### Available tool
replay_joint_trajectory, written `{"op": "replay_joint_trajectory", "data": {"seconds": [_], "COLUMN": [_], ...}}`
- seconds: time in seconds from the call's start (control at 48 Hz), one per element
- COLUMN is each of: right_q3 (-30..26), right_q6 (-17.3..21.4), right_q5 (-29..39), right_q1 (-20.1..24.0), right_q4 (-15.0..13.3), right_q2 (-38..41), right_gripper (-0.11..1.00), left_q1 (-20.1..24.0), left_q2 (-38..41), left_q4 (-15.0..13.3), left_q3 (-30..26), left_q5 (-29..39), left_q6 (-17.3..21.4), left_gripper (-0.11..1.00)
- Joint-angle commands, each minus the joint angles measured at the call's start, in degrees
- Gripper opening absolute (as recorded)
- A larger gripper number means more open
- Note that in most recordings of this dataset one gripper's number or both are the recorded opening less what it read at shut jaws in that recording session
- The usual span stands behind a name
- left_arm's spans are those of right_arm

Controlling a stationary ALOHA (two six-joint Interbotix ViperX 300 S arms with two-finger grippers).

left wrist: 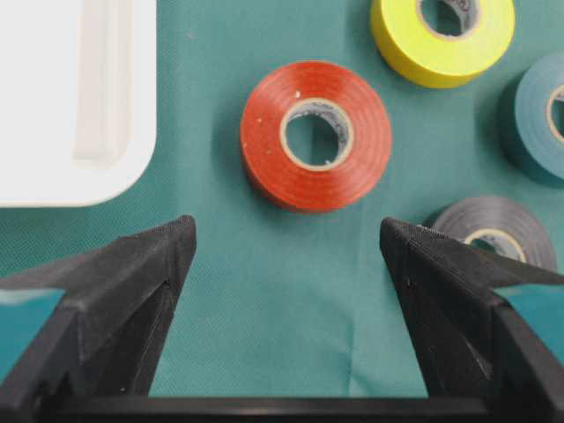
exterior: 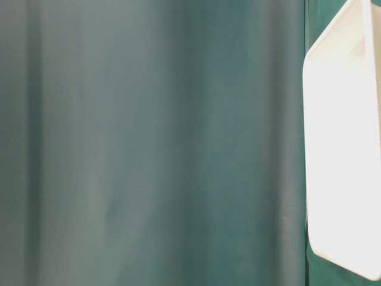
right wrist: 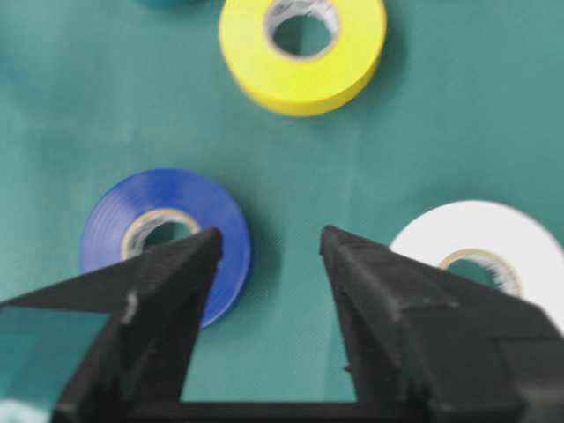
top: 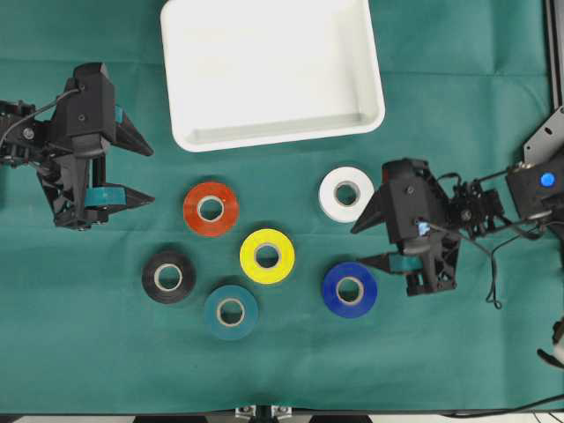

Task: Put the tape alternately from left to right into the white case.
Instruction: 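Move the right gripper down past the white roll toward the blue roll, then lower the right gripper onto the blue tape roll and grasp it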

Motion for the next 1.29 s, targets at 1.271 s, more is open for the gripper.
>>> {"op": "replay_joint_trajectory", "data": {"seconds": [1.271], "right_q3": [-9.3], "right_q6": [4.3], "right_q5": [4.3], "right_q1": [2.8], "right_q4": [-0.1], "right_q2": [17.4], "right_gripper": [0.82], "left_q1": [-0.2], "left_q2": [1.5], "left_q4": [-0.1], "left_q3": [-0.9], "left_q5": [-0.3], "left_q6": [0.0], "left_gripper": [0.44]}}
